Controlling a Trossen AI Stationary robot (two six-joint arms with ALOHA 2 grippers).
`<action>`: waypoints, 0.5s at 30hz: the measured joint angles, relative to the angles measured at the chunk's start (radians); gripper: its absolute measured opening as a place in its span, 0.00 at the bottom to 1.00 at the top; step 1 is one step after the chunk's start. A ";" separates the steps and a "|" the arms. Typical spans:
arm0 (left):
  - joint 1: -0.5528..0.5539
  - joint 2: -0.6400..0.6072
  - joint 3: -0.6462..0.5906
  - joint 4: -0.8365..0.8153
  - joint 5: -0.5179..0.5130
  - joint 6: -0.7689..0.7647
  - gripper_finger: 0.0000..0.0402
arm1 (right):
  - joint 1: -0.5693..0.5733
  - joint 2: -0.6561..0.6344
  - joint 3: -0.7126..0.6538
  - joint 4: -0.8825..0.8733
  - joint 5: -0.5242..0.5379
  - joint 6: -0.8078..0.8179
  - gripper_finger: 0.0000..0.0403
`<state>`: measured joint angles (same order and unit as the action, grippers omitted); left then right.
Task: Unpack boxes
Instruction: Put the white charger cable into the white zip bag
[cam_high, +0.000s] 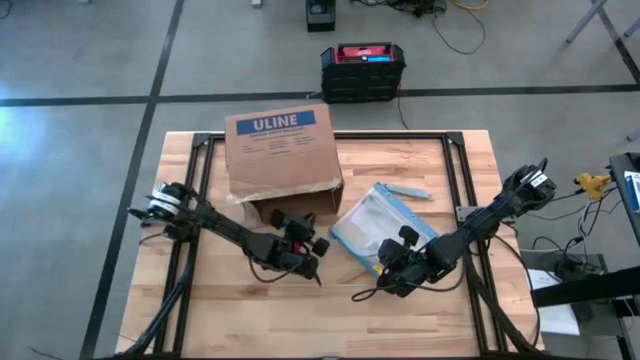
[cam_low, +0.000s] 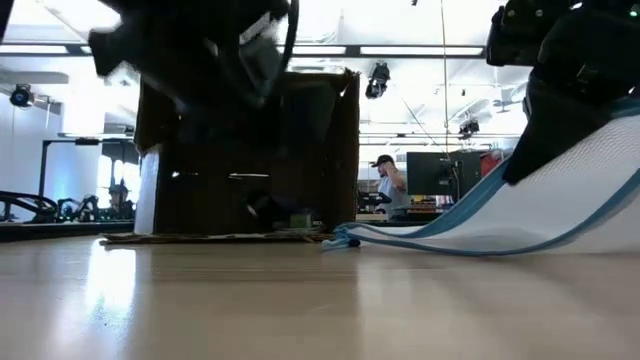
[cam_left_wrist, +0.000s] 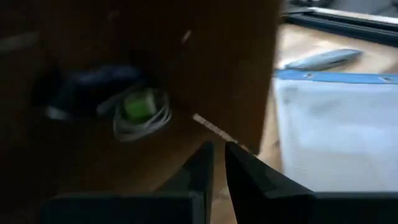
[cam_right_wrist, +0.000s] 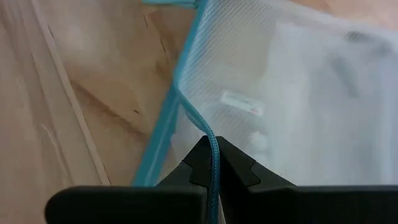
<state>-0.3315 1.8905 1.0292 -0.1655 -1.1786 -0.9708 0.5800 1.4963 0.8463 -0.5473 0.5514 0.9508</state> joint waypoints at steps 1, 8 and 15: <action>0.010 0.011 -0.009 -0.001 0.000 -0.030 0.06 | 0.000 0.004 0.000 0.009 0.000 0.000 0.00; 0.114 0.091 -0.022 0.004 0.049 -0.128 0.06 | 0.002 0.001 0.000 0.028 -0.021 -0.006 0.00; 0.230 0.094 -0.024 -0.026 0.233 -0.144 0.06 | 0.009 -0.005 0.002 0.025 -0.125 -0.009 0.00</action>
<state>-0.1017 1.9842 1.0054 -0.1918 -0.9456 -1.1152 0.5892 1.4914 0.8478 -0.5227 0.4263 0.9421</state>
